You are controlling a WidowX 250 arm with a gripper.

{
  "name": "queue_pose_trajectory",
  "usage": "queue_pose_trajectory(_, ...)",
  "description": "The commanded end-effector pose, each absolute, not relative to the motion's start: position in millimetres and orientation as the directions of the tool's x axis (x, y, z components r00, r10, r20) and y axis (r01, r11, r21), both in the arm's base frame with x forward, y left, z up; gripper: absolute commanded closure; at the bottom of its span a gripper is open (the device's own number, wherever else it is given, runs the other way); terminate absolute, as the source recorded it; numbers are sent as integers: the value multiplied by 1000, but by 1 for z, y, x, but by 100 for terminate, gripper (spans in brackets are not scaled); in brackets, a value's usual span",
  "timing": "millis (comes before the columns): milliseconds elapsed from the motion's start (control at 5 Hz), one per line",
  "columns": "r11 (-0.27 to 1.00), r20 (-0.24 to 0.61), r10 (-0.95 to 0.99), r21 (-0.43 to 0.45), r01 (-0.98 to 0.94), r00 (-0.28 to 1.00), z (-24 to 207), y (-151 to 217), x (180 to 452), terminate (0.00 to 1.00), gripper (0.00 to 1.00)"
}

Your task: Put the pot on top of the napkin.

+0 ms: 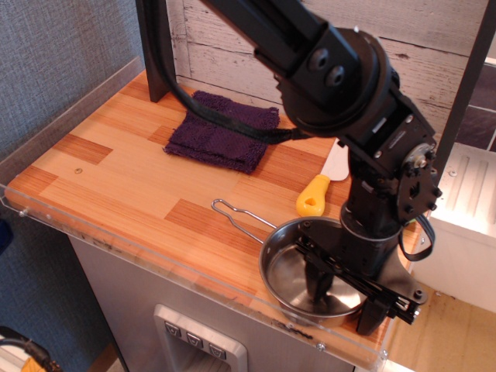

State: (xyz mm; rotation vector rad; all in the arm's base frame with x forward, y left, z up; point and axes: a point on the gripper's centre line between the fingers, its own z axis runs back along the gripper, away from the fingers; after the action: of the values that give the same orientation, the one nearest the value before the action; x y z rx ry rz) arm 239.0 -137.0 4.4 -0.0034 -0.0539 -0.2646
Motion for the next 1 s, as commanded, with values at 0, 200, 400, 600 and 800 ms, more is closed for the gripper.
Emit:
queue_pose_trajectory(0,952,34,-306,8,306,951,2,-140,229,0,100)
queue_pose_trajectory(200,952,70,-304,-1,305,950,16,-142,222,0,100)
queue_pose_trajectory(400,964,131,-263,-7,267,956,36,-143,217,0,100)
queue_pose_trajectory(600,980,199,-192,-18,199,961,59,-143,213,0,100)
queue_pose_trajectory(800,979,234,-181,-46,197,955,91,-125,209,0,100)
